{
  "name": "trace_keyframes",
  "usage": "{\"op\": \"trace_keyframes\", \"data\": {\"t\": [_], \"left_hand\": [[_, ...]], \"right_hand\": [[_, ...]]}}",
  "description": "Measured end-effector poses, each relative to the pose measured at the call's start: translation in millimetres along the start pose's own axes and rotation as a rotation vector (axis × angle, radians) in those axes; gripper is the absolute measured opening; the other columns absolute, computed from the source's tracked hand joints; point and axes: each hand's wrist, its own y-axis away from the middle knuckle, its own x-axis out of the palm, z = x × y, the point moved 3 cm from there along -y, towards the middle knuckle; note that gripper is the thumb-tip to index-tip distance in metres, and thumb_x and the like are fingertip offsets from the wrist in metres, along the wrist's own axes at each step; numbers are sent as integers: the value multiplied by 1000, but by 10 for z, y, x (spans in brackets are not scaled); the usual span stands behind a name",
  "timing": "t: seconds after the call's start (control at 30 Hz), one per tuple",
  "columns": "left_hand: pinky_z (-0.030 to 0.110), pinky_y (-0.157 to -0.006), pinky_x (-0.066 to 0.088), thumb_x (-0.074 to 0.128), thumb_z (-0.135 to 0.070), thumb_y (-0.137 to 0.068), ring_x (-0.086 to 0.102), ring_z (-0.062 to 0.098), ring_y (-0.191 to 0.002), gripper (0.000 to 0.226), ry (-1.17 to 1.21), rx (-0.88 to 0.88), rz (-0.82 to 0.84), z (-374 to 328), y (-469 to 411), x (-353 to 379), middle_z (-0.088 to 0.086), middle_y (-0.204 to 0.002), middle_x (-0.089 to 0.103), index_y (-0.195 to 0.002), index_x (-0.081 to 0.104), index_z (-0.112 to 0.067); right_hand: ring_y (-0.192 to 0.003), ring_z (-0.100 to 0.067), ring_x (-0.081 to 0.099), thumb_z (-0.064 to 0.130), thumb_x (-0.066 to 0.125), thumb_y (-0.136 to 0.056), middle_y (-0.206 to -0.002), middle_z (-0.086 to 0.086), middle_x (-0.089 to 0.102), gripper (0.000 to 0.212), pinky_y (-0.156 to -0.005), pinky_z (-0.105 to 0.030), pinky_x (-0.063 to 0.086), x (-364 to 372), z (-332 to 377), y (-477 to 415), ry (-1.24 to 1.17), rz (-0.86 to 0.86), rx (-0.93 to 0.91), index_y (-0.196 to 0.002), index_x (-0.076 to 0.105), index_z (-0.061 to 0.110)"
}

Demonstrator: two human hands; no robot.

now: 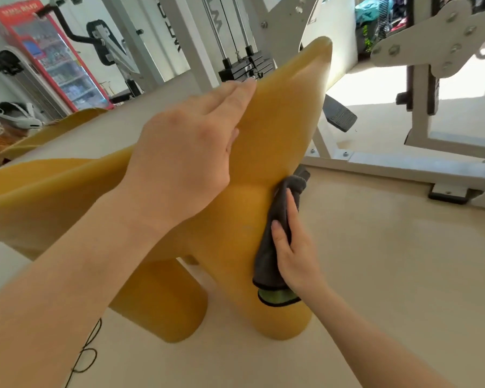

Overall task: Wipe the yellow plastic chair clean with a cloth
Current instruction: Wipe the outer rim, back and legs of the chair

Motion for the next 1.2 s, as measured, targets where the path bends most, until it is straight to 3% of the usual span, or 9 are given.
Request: {"op": "trace_keyframes", "data": {"t": [0.17,0.27,0.37,0.63,0.8,0.87,1.0,1.1,1.2], "left_hand": [[47,-106,35,32,-7,-101,55,33,-122,39,-124,502,-55,-478,637,188,17,-130,60,-117,67,-5],[47,-107,34,34,-7,-99,50,34,-124,37,-229,451,143,-245,1012,375,19,-138,52,-126,59,-4],[51,-115,19,36,-12,-97,33,36,-137,45,-359,416,227,-24,1115,533,23,-152,32,-141,44,-4],[56,-115,10,32,-12,-100,24,39,-142,50,-570,559,175,-35,988,747,25,-154,25,-148,26,-2],[56,-114,17,22,-9,-101,35,41,-137,45,-608,623,167,-111,843,815,28,-145,39,-142,37,2],[56,-114,16,29,-11,-101,35,40,-137,44,-645,631,172,-144,783,857,27,-146,39,-142,36,1],[58,-114,5,39,-19,-98,22,39,-143,58,-732,595,196,-198,719,894,25,-153,24,-149,19,-1],[58,-112,-6,27,-18,-99,2,39,-147,62,-756,566,356,-260,756,846,26,-158,-1,-150,-4,-1],[58,-115,3,21,-13,-99,11,40,-146,54,-532,548,294,-268,987,806,26,-158,8,-151,12,1]], "right_hand": [[-136,-10,42,34,44,-102,-149,9,45,48,-111,-38,38,57,210,-87,-94,-105,83,-147,30,45],[-146,-6,22,29,41,-103,-159,7,26,56,-115,-19,23,180,433,115,77,-103,-162,-150,15,45],[-149,-14,17,33,37,-103,-161,3,20,58,-118,-28,24,193,153,234,282,-82,-260,-148,6,52],[-148,-10,16,36,36,-103,-161,12,18,54,-121,-37,18,106,-311,311,-112,-91,400,-153,15,39],[-148,-3,10,32,38,-103,-162,11,14,56,-118,-20,14,296,226,347,32,-119,-82,-151,10,43],[-147,-6,15,34,39,-103,-161,9,18,58,-114,-18,20,267,2,336,156,-135,-125,-148,6,48],[-142,-7,25,33,37,-104,-154,14,25,58,-115,-27,24,197,-816,536,69,-178,244,-152,7,42],[-137,-27,39,35,29,-105,-157,2,31,53,-106,-37,34,168,-1094,595,10,-244,575,-152,8,43],[-139,-25,37,31,30,-105,-157,3,30,49,-110,-39,34,208,-920,510,-102,-322,615,-151,16,42]]}}
